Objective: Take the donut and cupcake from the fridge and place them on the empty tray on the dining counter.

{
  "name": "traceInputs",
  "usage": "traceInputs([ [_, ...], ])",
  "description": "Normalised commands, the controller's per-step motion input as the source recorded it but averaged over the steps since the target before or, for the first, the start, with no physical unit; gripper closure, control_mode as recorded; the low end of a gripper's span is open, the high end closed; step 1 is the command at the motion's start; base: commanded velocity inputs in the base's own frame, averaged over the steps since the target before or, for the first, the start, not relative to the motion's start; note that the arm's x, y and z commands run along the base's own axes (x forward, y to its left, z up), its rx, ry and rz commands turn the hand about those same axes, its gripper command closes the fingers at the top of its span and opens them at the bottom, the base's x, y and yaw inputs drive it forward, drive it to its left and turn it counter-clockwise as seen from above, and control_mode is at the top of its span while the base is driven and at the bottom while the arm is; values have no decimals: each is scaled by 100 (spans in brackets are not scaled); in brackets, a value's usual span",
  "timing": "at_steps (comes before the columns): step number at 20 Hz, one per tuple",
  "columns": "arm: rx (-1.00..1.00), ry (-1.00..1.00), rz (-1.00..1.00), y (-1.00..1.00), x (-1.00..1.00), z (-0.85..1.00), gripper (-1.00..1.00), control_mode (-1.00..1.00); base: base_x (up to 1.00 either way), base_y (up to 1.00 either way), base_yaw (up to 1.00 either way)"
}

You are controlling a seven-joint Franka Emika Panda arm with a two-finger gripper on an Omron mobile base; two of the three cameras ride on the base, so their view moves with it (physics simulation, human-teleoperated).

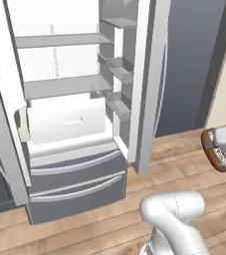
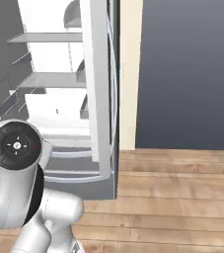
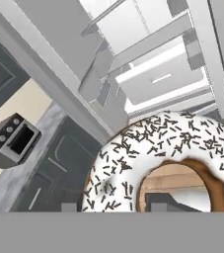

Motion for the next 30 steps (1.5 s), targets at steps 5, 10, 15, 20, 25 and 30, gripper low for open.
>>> traceInputs([
  [5, 0, 0, 0, 0, 0, 0, 100, 100, -21, -66, -55],
  [10, 0, 0, 0, 0, 0, 0, 100, 100, -27, -59, -47],
  [15, 0, 0, 0, 0, 0, 0, 100, 100, -29, -50, -41],
  [20, 0, 0, 0, 0, 0, 0, 100, 100, 2, -53, -41],
  [25, 0, 0, 0, 0, 0, 0, 100, 100, 76, -50, -33],
  [30, 0, 0, 0, 0, 0, 0, 100, 100, 100, -49, -29],
])
